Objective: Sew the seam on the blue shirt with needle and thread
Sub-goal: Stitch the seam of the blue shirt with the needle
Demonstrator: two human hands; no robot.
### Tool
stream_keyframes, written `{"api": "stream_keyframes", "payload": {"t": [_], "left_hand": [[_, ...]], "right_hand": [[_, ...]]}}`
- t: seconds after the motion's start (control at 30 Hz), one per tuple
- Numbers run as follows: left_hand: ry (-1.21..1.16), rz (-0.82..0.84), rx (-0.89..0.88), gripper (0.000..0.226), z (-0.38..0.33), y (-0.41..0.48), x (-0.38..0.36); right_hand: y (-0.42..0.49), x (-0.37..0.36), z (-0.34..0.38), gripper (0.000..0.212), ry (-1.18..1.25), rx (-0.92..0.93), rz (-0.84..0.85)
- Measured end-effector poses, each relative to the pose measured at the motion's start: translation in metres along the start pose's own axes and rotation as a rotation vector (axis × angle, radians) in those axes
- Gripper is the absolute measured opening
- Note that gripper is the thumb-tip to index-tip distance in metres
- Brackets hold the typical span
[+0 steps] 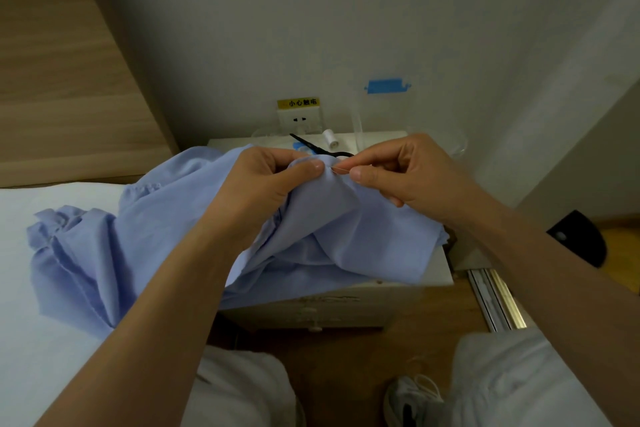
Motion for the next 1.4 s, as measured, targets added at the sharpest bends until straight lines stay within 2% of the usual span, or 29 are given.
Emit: {"api": "stream_keyframes", "payload": {"t": [0.4, 0.53, 0.63, 0.73, 0.97, 1.13, 1.4], "left_hand": [[0.06, -0.002, -0.019, 0.016, -0.003, -0.002, -0.001], [0.121, 0.009, -0.049, 0.012, -0.006, -0.003, -0.005], [0.21, 0.02, -0.078, 0.009, -0.007, -0.003, -0.006], [0.335, 0.024, -0.133, 0.01, -0.011, -0.003, -0.008], [0.431, -0.043, -0.178, 0.018, -0.016, -0.004, -0.006], [0.349, -0.04, -0.114, 0.015, -0.011, -0.001, -0.001], [0.058, 0.132, 0.035, 0.023, -0.004, -0.005, -0.009]], "right_hand": [[0.0, -0.003, 0.0, 0.02, -0.023, -0.038, 0.036], [0.0, -0.012, -0.014, 0.037, -0.05, -0.154, 0.127], [-0.001, -0.017, -0.016, 0.026, -0.067, -0.189, 0.167], [-0.001, -0.016, -0.015, 0.01, -0.091, -0.171, 0.136], [0.0, -0.017, -0.012, 0.01, -0.094, -0.114, 0.053], [0.0, -0.013, -0.014, 0.009, -0.062, -0.131, 0.061], [-0.003, -0.014, -0.019, 0.012, 0.157, -0.203, 0.099]]}}
Point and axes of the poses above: each hand's wrist, its own y-axis towards the middle knuckle, its own x-axis out of the back of the hand, z = x × y, the point moved 9 cm from there along y, towards the middle knuckle, and after that the axes turned 2 degrees about z, right-handed, at the moved point
